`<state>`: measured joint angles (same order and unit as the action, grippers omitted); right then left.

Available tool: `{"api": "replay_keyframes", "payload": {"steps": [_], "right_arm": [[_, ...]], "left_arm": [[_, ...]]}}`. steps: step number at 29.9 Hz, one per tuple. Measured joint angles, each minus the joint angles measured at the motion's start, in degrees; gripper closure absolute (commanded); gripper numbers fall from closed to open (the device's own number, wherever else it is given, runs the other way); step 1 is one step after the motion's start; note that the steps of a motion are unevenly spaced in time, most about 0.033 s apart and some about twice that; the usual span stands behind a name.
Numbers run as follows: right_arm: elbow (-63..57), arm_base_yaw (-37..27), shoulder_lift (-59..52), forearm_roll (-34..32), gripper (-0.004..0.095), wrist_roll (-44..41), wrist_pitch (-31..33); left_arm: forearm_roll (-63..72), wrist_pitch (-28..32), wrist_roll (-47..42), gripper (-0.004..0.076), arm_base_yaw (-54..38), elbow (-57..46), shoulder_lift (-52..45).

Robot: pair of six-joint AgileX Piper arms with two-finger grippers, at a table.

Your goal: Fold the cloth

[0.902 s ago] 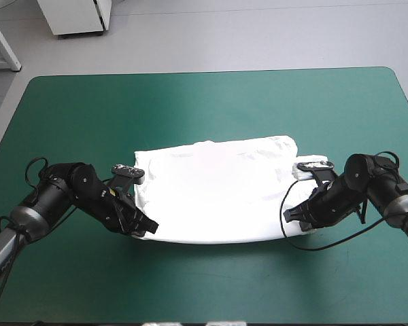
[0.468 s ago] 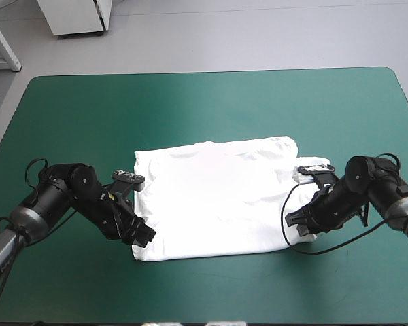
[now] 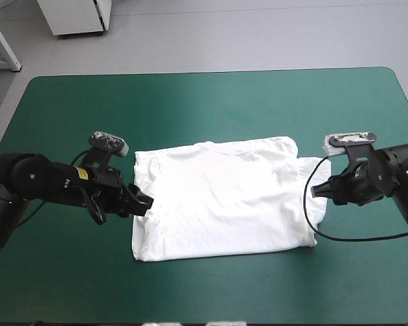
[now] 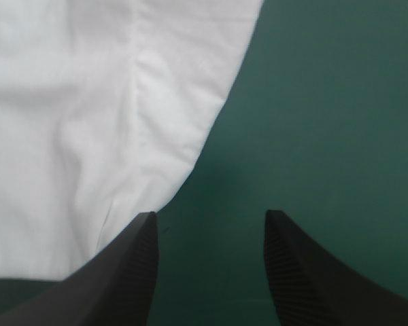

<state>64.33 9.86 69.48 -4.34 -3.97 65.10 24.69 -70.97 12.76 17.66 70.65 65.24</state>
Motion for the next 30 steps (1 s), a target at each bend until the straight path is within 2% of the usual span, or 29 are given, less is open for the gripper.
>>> {"api": "replay_keyframes", "payload": {"steps": [7,10,14,20,26,30], "right_arm": [[2.12,0.0,4.32,-1.58,0.0388,-5.12,-5.14],[2.12,0.0,8.58,-1.58,0.0351,-6.49,-8.05],[2.12,-1.78,14.74,-0.73,0.0348,-7.98,-11.42],[2.12,-6.16,22.27,3.59,0.0349,-5.51,-14.77],[2.14,-6.49,27.47,4.91,0.0355,-2.31,-17.64],[2.67,-6.49,29.88,4.97,0.043,-1.56,-18.51]], "left_arm": [[1.65,-0.09,1.7,0.0381,0.0,8.86,0.0],[1.75,-0.09,1.9,0.0381,0.0,9.61,0.0],[1.93,-0.62,2.12,0.0381,0.0,9.61,0.0],[2.19,-0.62,2.15,0.0381,0.0,9.61,0.0],[2.19,-0.46,2.1,0.0381,0.0,9.61,0.0],[2.19,-0.27,2.1,0.0381,0.0,9.61,0.0]]}}
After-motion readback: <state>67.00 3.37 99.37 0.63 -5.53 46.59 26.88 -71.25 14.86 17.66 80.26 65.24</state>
